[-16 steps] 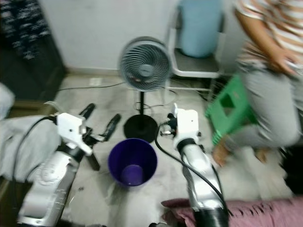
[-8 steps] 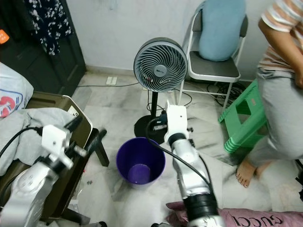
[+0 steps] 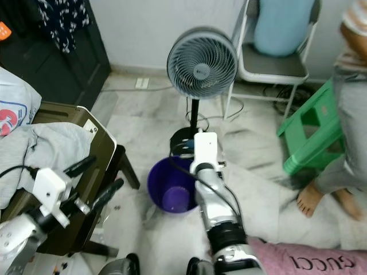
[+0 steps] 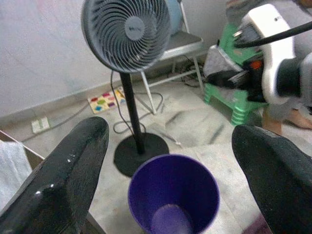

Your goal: Clean up the room

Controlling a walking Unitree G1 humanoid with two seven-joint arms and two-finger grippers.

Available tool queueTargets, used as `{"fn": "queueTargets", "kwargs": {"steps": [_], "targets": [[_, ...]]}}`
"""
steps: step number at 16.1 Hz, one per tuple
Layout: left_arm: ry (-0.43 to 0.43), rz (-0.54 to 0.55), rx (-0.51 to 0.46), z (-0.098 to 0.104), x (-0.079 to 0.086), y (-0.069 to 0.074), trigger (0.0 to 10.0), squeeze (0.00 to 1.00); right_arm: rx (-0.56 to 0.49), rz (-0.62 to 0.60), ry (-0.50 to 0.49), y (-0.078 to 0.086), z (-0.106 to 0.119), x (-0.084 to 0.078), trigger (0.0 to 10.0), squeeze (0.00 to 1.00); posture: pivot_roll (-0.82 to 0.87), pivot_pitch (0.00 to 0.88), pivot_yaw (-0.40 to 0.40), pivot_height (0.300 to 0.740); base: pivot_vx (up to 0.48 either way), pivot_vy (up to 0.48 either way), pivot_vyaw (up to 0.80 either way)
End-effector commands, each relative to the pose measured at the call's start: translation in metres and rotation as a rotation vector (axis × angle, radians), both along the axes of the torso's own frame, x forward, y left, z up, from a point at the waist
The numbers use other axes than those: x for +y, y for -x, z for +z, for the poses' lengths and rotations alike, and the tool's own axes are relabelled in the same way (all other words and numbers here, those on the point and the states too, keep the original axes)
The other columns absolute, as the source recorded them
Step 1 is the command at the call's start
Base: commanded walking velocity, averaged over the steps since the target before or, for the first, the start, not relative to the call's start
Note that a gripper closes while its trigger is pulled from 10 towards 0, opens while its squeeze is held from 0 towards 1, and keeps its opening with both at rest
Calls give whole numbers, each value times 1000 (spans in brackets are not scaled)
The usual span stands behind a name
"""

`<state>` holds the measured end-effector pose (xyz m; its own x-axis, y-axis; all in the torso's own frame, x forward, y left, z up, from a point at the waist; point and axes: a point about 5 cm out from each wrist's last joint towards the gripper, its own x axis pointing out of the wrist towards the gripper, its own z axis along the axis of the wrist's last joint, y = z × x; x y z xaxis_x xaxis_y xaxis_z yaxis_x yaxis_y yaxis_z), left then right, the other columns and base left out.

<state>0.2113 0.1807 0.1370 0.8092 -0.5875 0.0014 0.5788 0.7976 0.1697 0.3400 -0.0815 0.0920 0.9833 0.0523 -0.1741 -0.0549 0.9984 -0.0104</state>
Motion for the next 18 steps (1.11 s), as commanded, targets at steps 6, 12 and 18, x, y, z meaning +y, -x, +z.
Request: {"fn": "queueTargets", "kwargs": {"steps": [6, 12, 18], "targets": [[34, -62, 44, 10, -15, 10, 10000, 0, 41, -43, -4, -7, -1, 25, 10000, 0, 137, 382, 69, 740, 0, 0, 0], [56, -34, 103, 12, -13, 19, 10000, 0, 29, 9, 20, -7, 3, 54, 10000, 0, 178, 420, 86, 740, 0, 0, 0], [45, -30, 119, 13, -12, 22, 10000, 0, 6, 26, -16, -10, 14, 68, 10000, 0, 178, 417, 81, 740, 0, 0, 493]]}}
